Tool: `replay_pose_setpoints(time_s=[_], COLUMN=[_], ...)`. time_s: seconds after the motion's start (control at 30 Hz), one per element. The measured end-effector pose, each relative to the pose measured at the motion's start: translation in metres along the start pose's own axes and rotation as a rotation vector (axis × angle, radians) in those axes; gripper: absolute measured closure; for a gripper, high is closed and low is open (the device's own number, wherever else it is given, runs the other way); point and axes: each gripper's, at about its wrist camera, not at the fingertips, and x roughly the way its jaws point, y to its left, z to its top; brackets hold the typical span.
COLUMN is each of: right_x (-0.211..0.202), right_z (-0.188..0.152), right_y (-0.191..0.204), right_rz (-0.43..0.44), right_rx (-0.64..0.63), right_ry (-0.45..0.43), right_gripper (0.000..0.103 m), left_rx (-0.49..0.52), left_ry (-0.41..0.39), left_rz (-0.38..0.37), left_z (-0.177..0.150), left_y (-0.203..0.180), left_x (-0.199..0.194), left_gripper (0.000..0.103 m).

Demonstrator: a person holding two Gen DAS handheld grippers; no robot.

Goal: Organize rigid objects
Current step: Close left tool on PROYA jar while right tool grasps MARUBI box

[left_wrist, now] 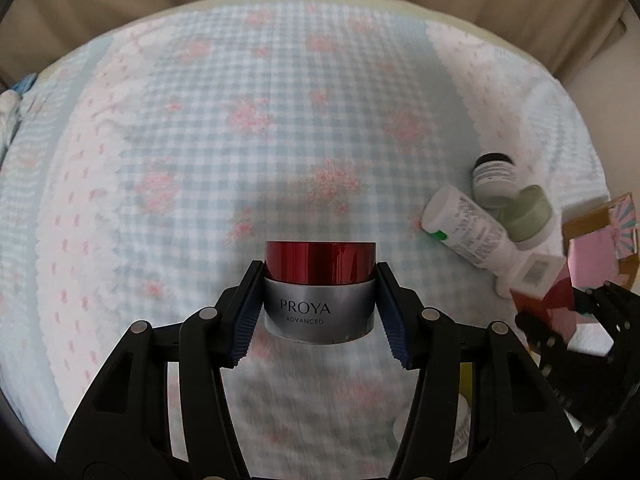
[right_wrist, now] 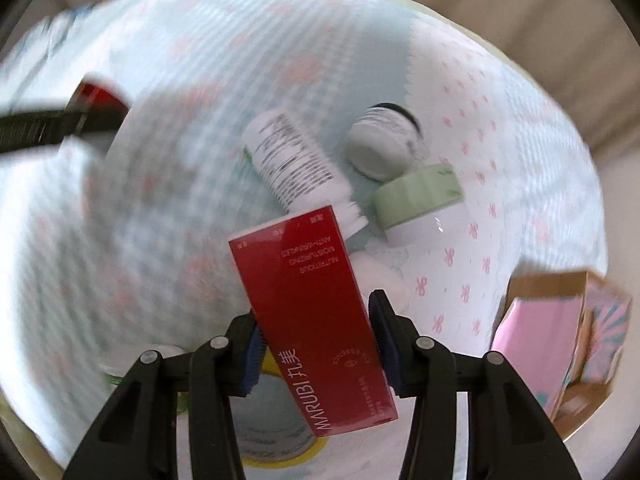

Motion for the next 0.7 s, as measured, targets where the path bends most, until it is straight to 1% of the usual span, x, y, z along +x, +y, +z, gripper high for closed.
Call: replay_pose_setpoints(time_s=[0.1,0.2,0.33,0.53,0.7], right_x=[-0.017,-0.039,-0.074,-0.138,-0.188], right_z=[-0.004,-0.007,-0.020,-0.040,-0.053], right_y=[-0.014,-0.027,-0.047,-0.067,-0.099], right_rz=[0.057,0.106,0.177,0.198,0.223], right_rx=[0.104,0.172,0.264,0.313,0.379], right_ry=[-0.009,-0.028,-0.051,-0.088,-0.121], right_gripper=[0.059,0.059,0.059,0.059,0.059], left_rx=[0.006,0.018,0.048,0.093,0.152], left_ry=[-0.019,-0.040,-0.073,-0.123,-0.164], left_rz=[-0.001,-0.007,-0.023,-0.069,-0.111], left_z=[-0.008,-0.018,-0.030,-0.038,-0.038], left_y=[-0.001,-0.002,-0.008,-0.029,-0.067], left_x=[-0.022,-0.049,-0.089,-0.147,-0.182], left_gripper=[0.052,0.052,0.052,0.052,0.052])
